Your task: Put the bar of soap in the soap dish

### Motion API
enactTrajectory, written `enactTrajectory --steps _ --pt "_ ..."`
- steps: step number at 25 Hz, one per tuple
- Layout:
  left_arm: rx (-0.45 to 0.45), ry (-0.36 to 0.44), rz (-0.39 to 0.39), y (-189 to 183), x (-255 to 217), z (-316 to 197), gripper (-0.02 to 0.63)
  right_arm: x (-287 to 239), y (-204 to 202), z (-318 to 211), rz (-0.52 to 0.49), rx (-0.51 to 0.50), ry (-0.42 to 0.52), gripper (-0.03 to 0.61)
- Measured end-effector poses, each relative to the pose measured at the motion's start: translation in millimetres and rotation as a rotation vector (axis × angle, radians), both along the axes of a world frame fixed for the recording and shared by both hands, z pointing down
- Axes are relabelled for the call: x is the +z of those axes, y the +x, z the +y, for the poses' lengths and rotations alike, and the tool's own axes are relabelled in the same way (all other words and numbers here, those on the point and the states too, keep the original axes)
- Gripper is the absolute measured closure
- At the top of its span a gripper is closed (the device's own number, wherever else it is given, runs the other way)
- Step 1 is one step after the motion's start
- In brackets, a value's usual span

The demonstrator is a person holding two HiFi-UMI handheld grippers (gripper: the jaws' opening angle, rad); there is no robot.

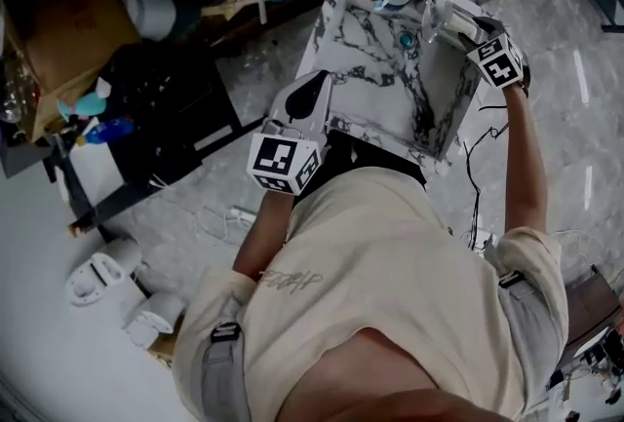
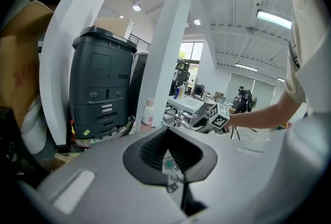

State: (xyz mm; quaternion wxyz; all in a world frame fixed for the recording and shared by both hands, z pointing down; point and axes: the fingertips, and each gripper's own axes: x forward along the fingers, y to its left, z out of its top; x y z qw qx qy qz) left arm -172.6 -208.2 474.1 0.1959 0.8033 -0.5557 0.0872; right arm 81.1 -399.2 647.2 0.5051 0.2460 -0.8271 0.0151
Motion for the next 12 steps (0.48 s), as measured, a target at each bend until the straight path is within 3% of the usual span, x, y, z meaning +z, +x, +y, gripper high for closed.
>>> enactTrajectory --steps 5,12 --pt "0.052 0.021 0.023 -3.0 -2.4 -2.0 0.597 -54.4 -1.5 32.2 -0.219 0.157 0.068 0.368" --pt "0.208 0.116 0.037 10.6 -35.0 -17.4 0.597 -104.7 -1.0 107.2 -0.399 0.312 0.149 0.477"
